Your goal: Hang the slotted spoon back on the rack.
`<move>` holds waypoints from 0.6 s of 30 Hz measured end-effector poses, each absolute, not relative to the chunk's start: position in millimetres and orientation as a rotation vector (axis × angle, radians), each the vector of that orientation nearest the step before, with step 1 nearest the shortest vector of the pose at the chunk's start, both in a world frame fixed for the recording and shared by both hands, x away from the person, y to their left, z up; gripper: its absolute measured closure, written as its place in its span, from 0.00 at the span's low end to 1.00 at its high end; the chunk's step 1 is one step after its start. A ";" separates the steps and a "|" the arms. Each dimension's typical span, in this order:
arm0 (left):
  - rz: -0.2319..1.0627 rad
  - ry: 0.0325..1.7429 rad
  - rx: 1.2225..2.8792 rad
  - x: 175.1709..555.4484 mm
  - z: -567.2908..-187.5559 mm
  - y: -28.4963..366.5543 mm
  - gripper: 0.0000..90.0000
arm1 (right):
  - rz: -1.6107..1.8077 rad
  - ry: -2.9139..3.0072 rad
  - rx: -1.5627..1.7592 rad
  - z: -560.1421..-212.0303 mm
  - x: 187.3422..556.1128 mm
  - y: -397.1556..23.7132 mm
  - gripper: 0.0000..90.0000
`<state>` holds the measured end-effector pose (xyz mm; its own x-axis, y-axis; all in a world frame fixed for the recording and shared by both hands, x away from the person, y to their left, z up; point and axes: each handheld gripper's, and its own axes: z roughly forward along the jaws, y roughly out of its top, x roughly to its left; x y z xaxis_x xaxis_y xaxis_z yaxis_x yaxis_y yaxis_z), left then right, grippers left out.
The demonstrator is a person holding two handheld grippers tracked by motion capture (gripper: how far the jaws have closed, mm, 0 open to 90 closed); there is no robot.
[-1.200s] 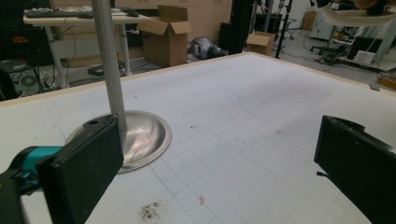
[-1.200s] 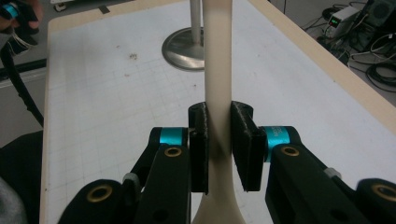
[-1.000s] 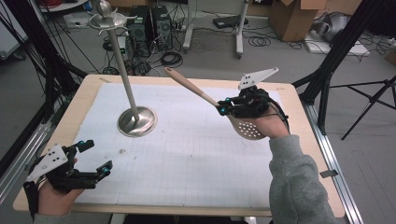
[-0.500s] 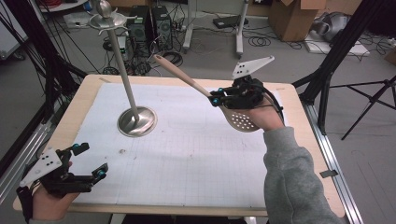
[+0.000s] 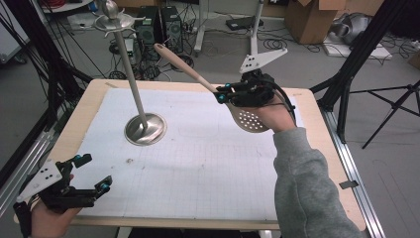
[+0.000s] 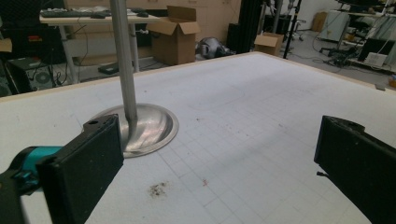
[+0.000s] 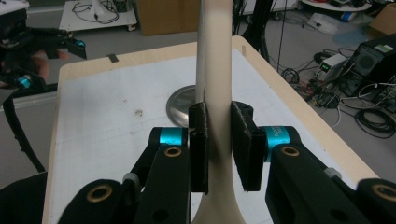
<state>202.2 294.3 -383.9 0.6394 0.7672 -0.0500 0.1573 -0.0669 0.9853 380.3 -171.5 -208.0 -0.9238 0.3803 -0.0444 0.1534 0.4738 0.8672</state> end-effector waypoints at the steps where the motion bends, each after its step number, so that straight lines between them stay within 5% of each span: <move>1: 0.597 0.786 1.588 201.9 -384.0 294.4 0.02 | 1.436 2.486 0.465 -206.9 380.4 -170.6 0.87; 18: 0.608 0.792 1.583 196.1 -382.9 298.4 0.02 | 1.477 2.427 0.475 -189.8 381.0 -146.4 0.87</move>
